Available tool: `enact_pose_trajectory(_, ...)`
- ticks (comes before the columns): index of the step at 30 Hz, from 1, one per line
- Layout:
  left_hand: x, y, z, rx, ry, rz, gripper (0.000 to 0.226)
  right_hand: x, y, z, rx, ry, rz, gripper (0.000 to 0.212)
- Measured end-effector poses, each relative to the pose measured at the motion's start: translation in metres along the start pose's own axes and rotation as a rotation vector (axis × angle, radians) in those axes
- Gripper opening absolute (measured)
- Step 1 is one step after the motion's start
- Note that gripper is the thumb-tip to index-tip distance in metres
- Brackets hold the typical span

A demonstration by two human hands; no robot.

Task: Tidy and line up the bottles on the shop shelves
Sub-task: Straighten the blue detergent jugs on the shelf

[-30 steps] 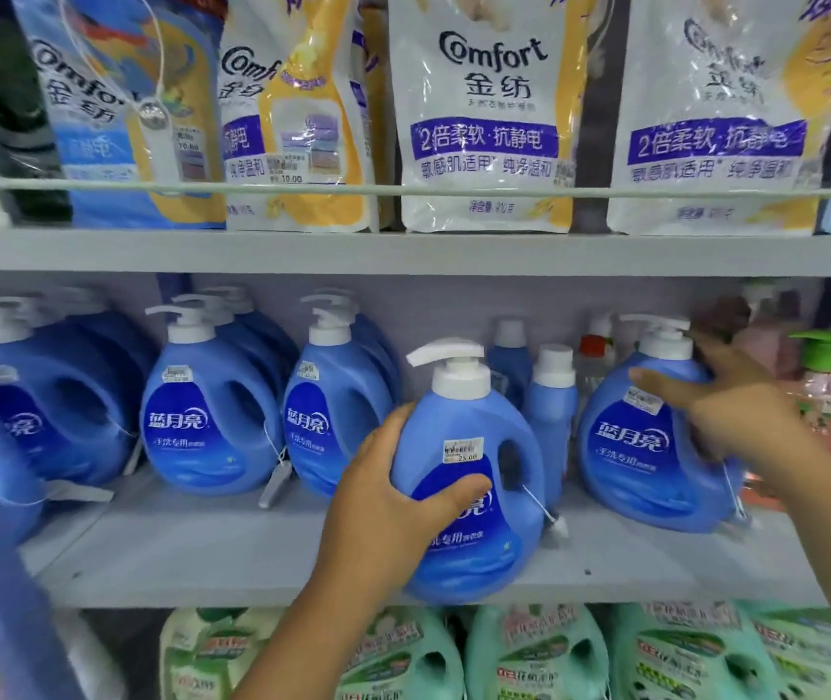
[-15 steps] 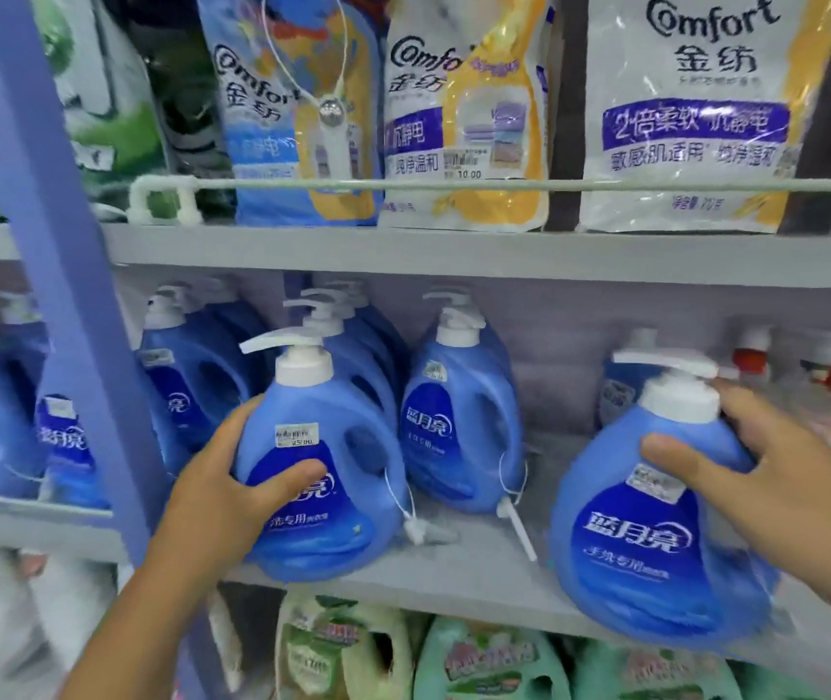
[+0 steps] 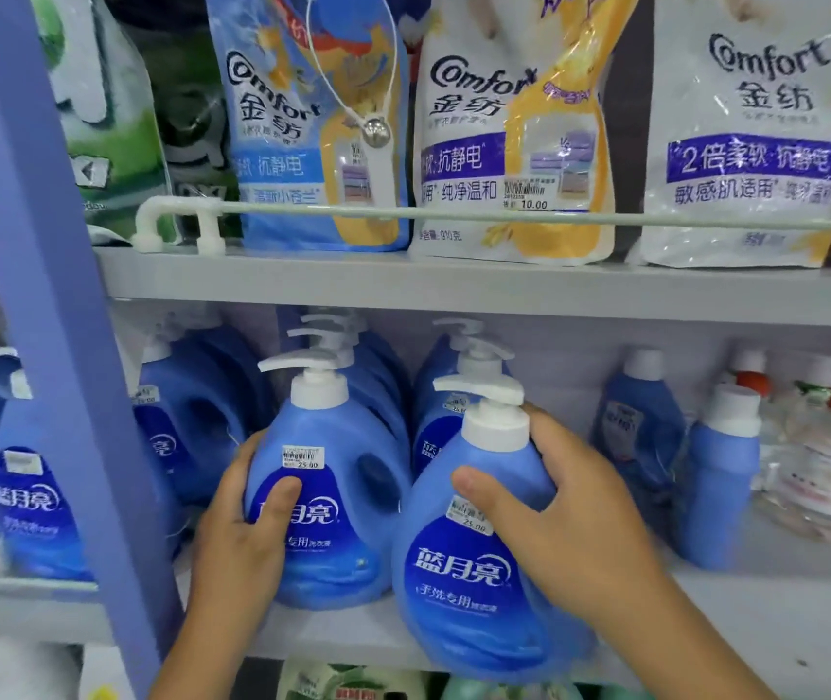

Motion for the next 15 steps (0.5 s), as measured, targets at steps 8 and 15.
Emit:
enact_pose_trajectory(8,0.001,0.001,0.008,-0.021,-0.062,-0.01,0.03,0.015,-0.026,0.026,-0.104,-0.171,-0.21,0.056)
enact_pose_trajectory(15,0.007,0.024,0.03,-0.331,-0.158,-0.048,0.061,0.021,-0.042,0.032,-0.105,-0.427,-0.201,0.065)
Point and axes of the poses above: each hand's wrist, its own z-axis towards the middle knuckle, its own x-axis out of the palm, y = z × x, the point moved 3 cm from there along z, towards the middle knuckle, and after that the axes turned 3 degrees about -y, right-handed, at the moved point
